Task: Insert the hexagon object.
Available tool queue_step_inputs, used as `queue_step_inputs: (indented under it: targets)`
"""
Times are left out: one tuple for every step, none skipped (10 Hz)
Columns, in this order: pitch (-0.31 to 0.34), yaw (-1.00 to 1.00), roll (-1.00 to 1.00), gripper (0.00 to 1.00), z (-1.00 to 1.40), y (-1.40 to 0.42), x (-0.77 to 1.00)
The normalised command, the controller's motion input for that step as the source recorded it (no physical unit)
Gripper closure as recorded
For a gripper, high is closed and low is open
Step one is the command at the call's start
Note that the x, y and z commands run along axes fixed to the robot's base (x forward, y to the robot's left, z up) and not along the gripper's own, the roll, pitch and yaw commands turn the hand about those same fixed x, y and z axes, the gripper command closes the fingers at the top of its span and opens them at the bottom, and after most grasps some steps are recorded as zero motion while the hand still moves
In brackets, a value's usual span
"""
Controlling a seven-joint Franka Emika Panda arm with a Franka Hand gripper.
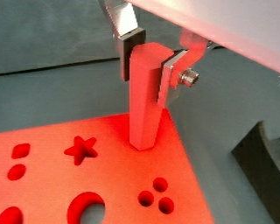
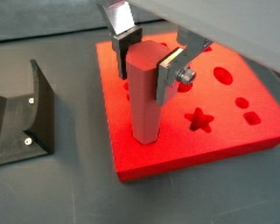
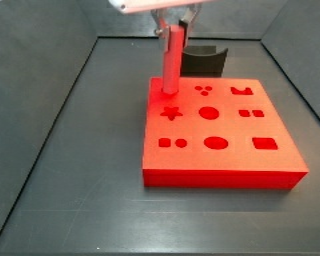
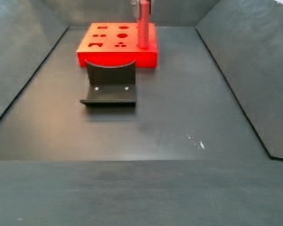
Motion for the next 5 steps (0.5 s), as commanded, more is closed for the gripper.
queue_step_inputs:
  targets:
    - [-0.077, -0.02, 0.13, 1.00, -0.57, -0.01, -0.14]
    - [-0.113, 0.00, 0.16, 1.00, -0.57, -0.04, -0.17]
    - [-0.086, 0.00, 0.16, 1.00, -0.47, -0.06, -0.14]
    - [0.003, -0.02, 0.10, 1.00, -0.11, 0.00, 0.00]
    - [0.000, 0.00, 0.00, 1.00, 0.00, 0.00, 0.00]
